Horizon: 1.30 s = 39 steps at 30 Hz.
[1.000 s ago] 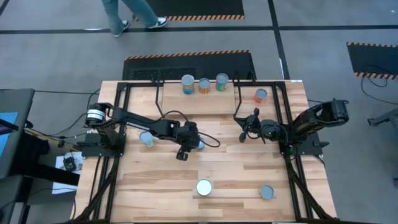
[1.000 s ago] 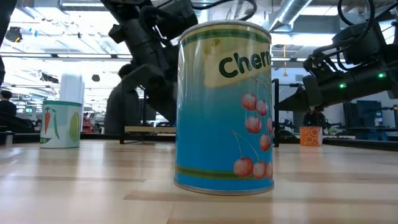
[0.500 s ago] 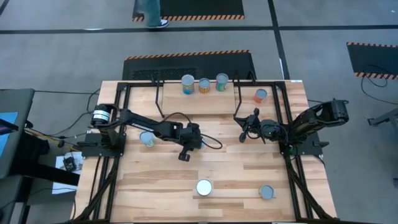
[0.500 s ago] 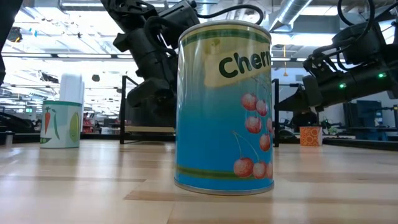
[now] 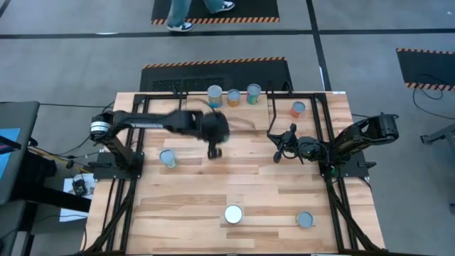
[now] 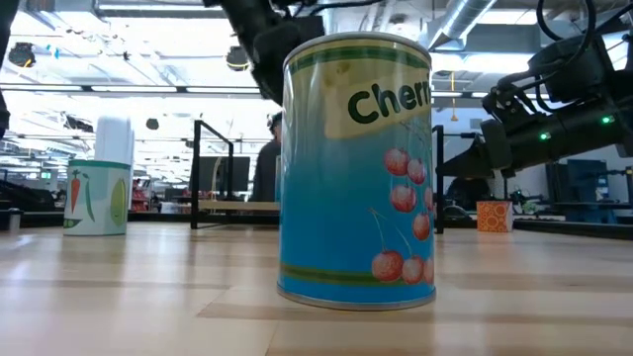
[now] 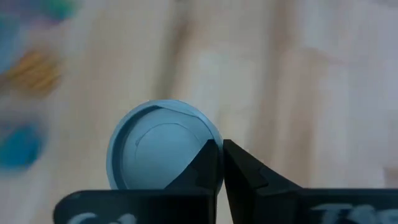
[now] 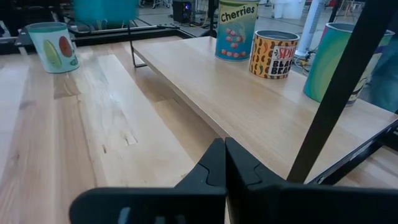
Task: Pick and place cans onto a shelf
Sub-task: Put the canned tuna on the shelf
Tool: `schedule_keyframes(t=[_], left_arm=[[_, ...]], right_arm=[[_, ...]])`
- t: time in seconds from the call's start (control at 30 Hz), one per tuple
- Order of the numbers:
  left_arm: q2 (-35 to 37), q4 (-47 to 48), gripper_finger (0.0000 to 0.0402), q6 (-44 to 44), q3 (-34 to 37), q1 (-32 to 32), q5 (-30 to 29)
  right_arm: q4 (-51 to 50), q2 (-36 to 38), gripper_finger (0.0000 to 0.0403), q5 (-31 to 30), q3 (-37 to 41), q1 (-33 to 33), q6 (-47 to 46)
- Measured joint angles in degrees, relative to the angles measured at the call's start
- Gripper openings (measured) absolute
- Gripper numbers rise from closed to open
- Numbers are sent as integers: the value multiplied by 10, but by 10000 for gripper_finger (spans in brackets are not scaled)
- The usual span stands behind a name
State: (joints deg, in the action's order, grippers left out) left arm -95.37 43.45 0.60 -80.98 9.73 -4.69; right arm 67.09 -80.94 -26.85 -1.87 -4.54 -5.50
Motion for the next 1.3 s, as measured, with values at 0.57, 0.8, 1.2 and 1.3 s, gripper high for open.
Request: schedule_keyframes(t=[0.57, 0.8, 1.2, 1.3], left_arm=[[5, -19, 0, 72, 62, 212, -44], [-4, -71, 0, 44, 75, 236, -42], [-11, -75, 0, -39, 72, 236, -32], [-11, -73, 0, -64, 64, 236, -31]], right_arm=[[0, 0, 8, 0, 0, 0, -1], [0, 0, 8, 0, 0, 0, -1], [0, 0, 8, 0, 0, 0, -1], [0, 0, 8, 0, 0, 0, -1]])
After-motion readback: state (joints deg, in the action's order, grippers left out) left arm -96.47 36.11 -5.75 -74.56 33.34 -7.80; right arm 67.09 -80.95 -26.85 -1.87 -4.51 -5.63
